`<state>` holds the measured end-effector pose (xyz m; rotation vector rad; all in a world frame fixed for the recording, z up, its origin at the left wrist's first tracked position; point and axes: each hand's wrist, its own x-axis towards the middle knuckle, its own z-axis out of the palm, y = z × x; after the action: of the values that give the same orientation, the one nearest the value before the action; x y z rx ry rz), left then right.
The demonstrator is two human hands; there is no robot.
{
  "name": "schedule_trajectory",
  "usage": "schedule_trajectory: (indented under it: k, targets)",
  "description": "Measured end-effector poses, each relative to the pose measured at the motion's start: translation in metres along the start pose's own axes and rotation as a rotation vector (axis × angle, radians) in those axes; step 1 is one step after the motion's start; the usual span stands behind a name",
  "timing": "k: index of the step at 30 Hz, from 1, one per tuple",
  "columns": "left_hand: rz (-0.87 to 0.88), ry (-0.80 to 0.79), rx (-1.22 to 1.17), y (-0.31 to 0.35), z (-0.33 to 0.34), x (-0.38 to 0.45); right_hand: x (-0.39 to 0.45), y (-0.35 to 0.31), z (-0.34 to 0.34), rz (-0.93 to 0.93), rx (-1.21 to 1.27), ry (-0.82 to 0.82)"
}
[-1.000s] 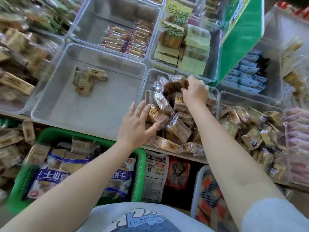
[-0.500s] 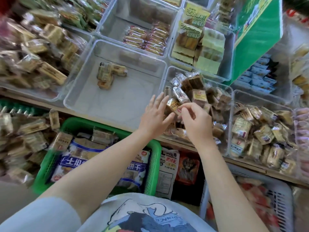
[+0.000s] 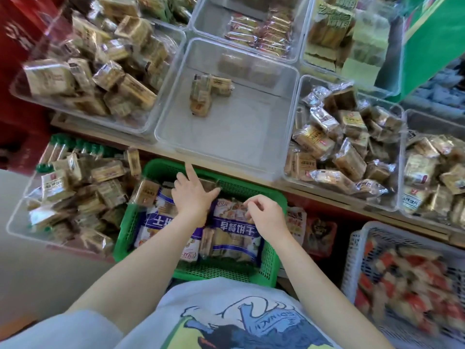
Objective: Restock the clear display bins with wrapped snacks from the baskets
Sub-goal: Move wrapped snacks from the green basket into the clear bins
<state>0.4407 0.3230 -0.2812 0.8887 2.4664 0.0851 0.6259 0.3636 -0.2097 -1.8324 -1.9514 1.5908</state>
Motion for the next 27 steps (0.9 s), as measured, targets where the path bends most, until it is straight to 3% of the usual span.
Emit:
schedule_trajectory:
  k: [6, 13, 16, 18, 22, 27]
  targets:
    - [0.081, 0.049, -0.094, -0.006, 0.005, 0.001, -0.004, -0.007, -0.007, 0.044, 0.092, 0.073]
    - [0.747, 0.149, -0.449, 0.019, -0.040, -0.058, 0.001, -0.034, -0.014, -0.055, 0.192, -0.015]
    - [0.904, 0.231, -0.481, 0.050, -0.051, -0.060, 0.001, -0.048, -0.029, -0.163, 0.181, 0.115]
    - [0.910, 0.216, -0.412, 0.064, -0.056, -0.050, 0.001, -0.055, -0.050, -0.214, 0.128, 0.269]
    - [0.753, 0.123, -0.093, 0.079, -0.059, -0.016, 0.012, -0.064, -0.102, -0.201, 0.047, 0.598]
    - [0.690, 0.021, 0.077, 0.085, -0.061, 0.001, 0.067, -0.076, -0.128, -0.247, -0.181, 0.725]
